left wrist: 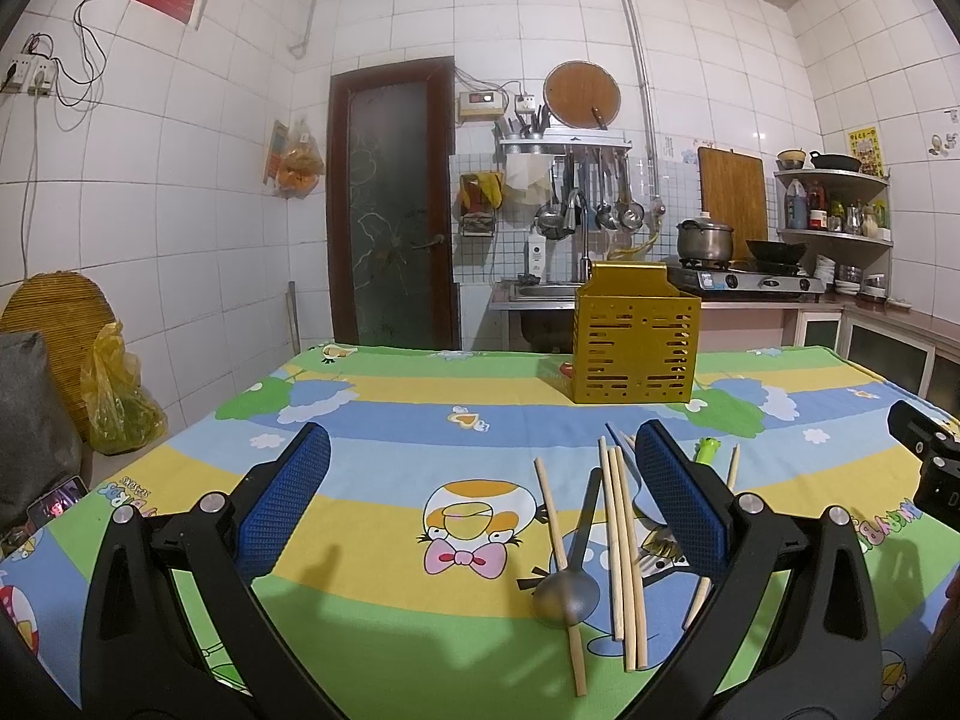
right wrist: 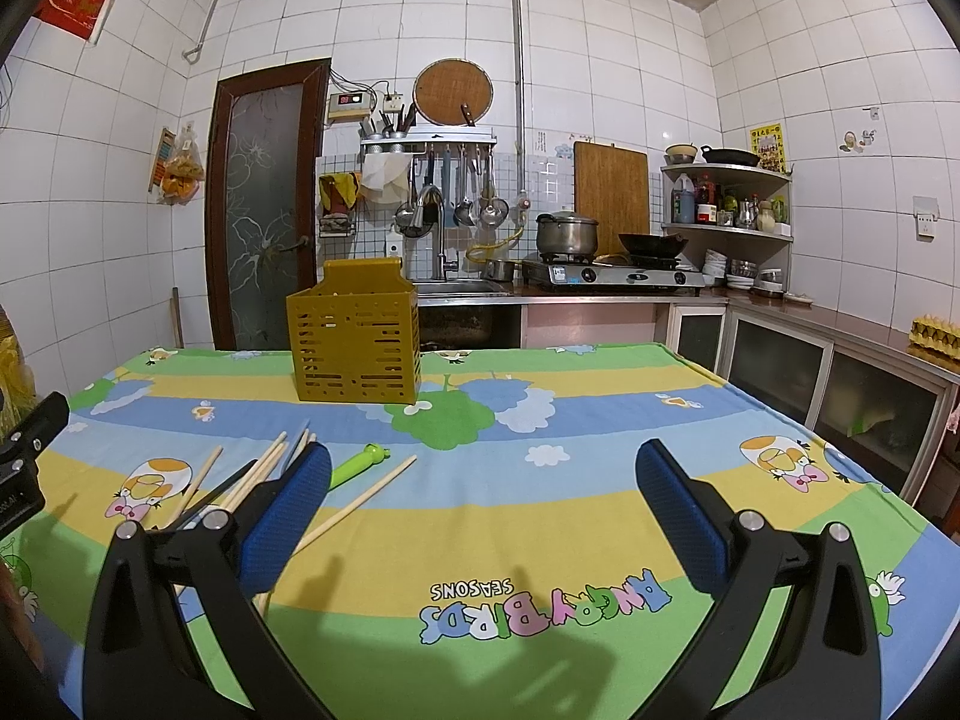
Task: Organize utensils
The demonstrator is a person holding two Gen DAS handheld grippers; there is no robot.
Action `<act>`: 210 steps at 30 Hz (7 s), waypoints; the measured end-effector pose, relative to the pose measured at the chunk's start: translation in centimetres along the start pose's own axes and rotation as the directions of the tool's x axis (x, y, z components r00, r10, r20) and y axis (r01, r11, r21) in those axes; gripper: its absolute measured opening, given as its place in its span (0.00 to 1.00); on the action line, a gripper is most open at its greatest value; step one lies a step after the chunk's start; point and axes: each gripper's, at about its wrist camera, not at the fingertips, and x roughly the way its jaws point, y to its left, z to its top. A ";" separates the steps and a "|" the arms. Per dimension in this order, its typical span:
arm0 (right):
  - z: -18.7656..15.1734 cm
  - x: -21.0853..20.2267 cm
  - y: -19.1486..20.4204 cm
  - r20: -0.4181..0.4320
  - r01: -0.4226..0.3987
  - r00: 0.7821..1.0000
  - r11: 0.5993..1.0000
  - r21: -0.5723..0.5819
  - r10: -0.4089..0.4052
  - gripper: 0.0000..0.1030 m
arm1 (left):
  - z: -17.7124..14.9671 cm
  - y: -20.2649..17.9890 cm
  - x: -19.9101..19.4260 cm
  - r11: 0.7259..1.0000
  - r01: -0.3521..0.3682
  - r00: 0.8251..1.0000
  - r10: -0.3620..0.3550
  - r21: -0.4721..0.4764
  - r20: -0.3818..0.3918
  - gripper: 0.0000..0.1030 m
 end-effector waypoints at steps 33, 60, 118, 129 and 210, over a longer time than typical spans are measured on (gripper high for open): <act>-0.4 0.4 -0.3 -0.011 -0.008 1.000 1.000 0.013 0.008 0.96 | -0.3 -0.3 0.7 1.000 0.012 0.999 -0.012 0.014 -0.052 0.95; 0.1 3.3 0.2 -0.191 0.020 0.981 1.000 0.012 -0.017 0.96 | 1.4 4.6 7.3 0.995 0.091 0.961 -0.096 -0.030 -0.258 0.95; -0.7 19.1 8.4 -0.631 0.147 0.769 0.989 0.013 -0.106 0.40 | -2.0 -3.3 21.9 0.984 0.167 0.698 -0.157 -0.054 -0.698 0.44; 0.1 21.7 8.8 -0.646 0.126 0.759 0.992 0.018 -0.084 0.10 | -1.6 -5.5 23.2 0.984 0.176 0.689 -0.142 -0.026 -0.710 0.06; 18.9 30.6 7.4 0.169 -0.277 0.949 0.960 0.039 0.267 0.66 | 18.4 -10.1 33.3 0.961 0.248 0.969 -0.246 -0.122 0.035 0.20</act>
